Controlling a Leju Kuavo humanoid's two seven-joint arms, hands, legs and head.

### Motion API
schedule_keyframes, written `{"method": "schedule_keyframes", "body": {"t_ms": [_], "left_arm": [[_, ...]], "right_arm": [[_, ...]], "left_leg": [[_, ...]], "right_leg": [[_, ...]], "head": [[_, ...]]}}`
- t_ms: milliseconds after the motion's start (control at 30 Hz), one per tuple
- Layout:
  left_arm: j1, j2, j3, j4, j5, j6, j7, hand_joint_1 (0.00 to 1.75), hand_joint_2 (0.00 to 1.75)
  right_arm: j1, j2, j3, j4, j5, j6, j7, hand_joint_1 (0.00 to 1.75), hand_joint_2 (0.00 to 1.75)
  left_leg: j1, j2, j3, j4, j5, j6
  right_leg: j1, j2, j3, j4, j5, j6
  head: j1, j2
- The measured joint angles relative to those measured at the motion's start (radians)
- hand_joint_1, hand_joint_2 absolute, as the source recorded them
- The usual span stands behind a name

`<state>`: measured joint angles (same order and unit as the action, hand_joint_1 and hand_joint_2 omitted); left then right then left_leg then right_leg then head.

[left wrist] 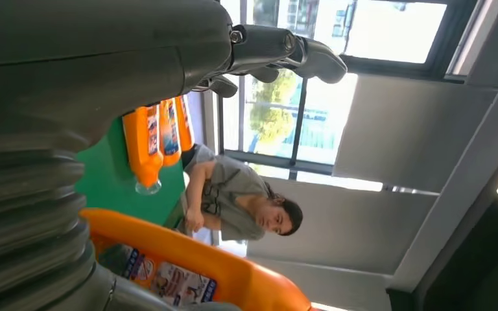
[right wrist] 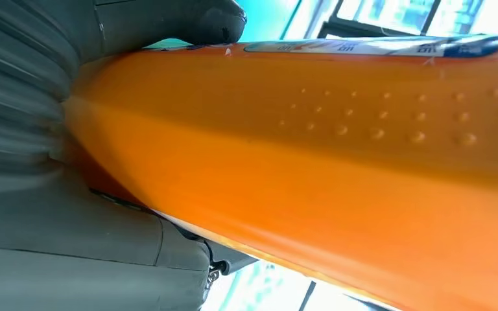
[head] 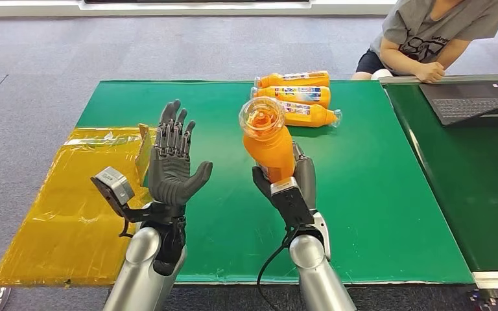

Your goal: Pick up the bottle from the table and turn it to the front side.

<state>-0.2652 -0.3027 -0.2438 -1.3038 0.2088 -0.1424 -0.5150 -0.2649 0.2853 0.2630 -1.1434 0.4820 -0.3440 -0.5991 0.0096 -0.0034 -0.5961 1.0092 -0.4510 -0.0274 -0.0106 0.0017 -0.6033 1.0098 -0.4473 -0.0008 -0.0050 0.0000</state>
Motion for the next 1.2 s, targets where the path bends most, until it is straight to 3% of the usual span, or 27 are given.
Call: {"method": "schedule_keyframes", "body": {"t_ms": [200, 600, 1200], "left_arm": [[-0.09, -0.009, -0.022, 0.114, -0.01, -0.089, 0.009, 0.0, 1.75], [-0.17, -0.022, -0.055, 0.173, -0.064, -0.11, 0.035, 0.0, 1.75], [-0.163, -0.013, -0.107, 0.01, -0.176, -0.137, 0.072, 0.0, 1.75]], "right_arm": [[-0.036, 0.012, 0.015, 0.107, -0.008, -0.028, -0.02, 1.75, 1.75], [-0.074, 0.021, 0.013, 0.179, 0.012, -0.03, 0.006, 1.75, 1.75], [-0.096, 0.022, 0.003, 0.255, 0.03, -0.022, 0.026, 1.75, 1.75]], "left_leg": [[0.0, 0.0, 0.0, 0.0, 0.001, 0.0], [0.0, 0.0, 0.0, 0.0, 0.001, 0.0], [0.0, 0.0, 0.0, 0.0, 0.001, 0.0]], "right_leg": [[0.0, 0.0, 0.0, 0.0, 0.001, 0.0], [0.0, 0.0, 0.0, 0.0, 0.001, 0.0], [0.0, 0.0, 0.0, 0.0, 0.001, 0.0]], "head": [[0.0, 0.0], [0.0, 0.0], [0.0, 0.0]]}}
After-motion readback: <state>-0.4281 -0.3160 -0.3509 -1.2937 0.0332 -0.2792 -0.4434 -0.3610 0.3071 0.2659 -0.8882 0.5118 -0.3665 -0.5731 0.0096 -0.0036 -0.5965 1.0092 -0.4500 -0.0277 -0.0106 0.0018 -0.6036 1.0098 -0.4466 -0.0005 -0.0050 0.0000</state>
